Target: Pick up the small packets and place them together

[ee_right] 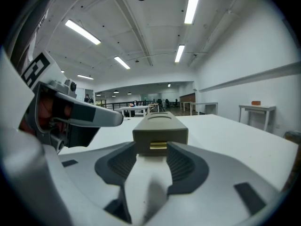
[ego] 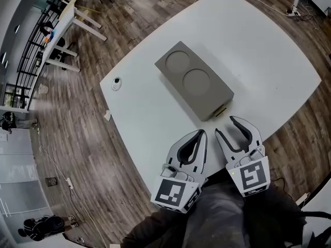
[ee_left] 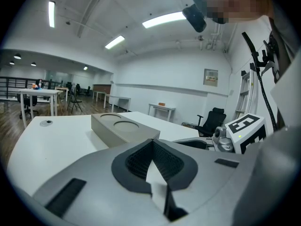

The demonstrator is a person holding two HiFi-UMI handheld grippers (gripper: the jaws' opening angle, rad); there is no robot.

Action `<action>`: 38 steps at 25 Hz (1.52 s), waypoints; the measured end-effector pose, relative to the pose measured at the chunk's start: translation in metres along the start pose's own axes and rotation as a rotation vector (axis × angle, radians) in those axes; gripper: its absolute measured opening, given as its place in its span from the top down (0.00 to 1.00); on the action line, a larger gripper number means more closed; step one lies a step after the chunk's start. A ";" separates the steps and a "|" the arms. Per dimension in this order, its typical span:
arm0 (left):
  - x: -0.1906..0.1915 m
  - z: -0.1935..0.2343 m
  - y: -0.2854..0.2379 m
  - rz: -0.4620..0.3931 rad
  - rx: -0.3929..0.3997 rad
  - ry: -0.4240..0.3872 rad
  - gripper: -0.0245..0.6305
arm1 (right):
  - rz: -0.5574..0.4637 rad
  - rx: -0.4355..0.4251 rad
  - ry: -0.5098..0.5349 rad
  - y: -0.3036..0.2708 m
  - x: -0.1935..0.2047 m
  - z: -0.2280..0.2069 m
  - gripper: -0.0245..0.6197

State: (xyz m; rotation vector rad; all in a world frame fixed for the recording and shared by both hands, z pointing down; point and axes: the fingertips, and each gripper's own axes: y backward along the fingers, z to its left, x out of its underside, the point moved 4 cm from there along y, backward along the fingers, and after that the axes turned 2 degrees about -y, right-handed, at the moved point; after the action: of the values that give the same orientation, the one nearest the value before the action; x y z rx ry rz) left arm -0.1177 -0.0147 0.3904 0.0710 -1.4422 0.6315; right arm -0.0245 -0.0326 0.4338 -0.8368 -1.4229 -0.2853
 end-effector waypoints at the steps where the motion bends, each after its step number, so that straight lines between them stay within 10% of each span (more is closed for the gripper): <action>1: 0.002 0.001 -0.001 0.002 0.001 0.002 0.96 | 0.004 0.006 -0.001 -0.001 0.002 -0.001 0.66; 38: -0.008 0.022 -0.009 0.046 -0.017 0.077 0.96 | 0.158 0.030 -0.005 -0.022 0.002 -0.015 0.69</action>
State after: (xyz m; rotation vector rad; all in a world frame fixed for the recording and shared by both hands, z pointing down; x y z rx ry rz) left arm -0.1336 -0.0344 0.3894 -0.0002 -1.3778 0.6526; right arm -0.0268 -0.0573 0.4439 -0.9200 -1.3538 -0.1413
